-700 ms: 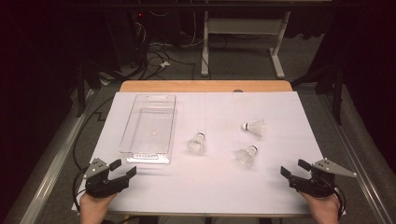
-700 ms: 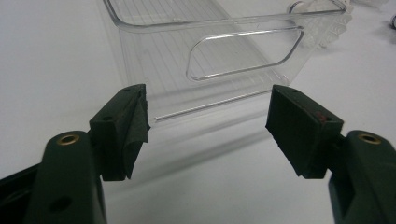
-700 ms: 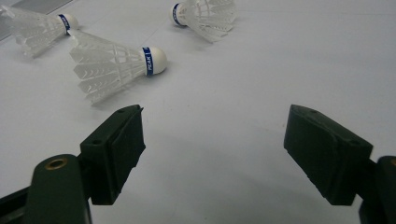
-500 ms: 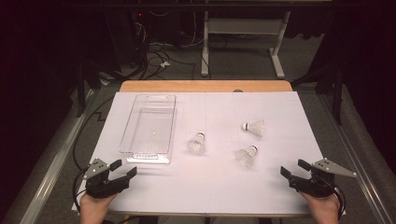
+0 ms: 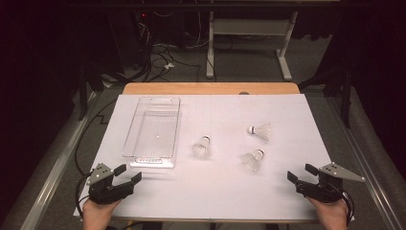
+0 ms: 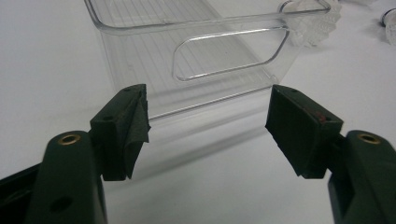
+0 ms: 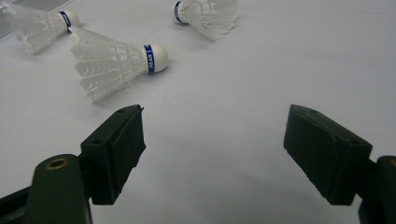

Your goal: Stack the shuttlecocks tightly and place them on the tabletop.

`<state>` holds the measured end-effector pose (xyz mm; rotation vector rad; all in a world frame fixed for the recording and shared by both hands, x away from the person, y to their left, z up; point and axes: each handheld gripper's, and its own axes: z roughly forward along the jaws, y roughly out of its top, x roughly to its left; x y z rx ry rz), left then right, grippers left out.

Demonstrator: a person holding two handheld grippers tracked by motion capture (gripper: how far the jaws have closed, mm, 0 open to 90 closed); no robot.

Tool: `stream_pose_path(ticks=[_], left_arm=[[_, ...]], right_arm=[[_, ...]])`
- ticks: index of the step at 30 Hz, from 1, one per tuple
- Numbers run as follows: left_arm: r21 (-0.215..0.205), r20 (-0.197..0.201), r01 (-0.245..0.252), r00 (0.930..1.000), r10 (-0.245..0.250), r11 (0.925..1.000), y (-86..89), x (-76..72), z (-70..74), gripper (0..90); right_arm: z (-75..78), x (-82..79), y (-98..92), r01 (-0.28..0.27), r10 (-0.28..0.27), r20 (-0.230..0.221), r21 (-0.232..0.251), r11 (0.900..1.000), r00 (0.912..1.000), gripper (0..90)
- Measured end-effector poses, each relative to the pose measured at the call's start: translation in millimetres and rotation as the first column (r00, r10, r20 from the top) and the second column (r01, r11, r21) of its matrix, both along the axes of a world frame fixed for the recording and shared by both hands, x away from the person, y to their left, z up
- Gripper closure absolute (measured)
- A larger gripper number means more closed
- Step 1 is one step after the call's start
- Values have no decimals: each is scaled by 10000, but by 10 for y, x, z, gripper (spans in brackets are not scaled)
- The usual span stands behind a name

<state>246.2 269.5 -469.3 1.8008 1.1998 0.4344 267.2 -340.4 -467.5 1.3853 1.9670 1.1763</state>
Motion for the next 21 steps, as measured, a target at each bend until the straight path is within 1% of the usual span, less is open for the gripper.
stream_pose_path(ticks=[1,3,10,12,15,21], left_arm=[[-33,24,22,10000,-22,10000,-10,-11,5,309],[66,38,115,9999,-115,9999,-57,-21,14,310],[158,-64,351,9994,-350,9993,-160,-17,25,314],[248,-66,462,9989,-461,9986,-207,-15,42,316],[239,0,556,9985,-556,9982,-255,-18,59,317],[198,-42,777,9970,-776,9968,-346,-11,54,319]], right_arm=[[-1,1,1,12,-12,-32,12,10000,10000,208],[-3,3,-2,10,-10,-19,8,10000,10000,208],[-3,3,0,-58,58,-14,-21,10000,10000,208],[-6,9,12,-136,136,-50,-58,9999,9999,208],[-9,10,11,-153,153,-73,-19,9999,9999,208],[-5,9,15,-175,175,-39,-34,9998,9998,208]])
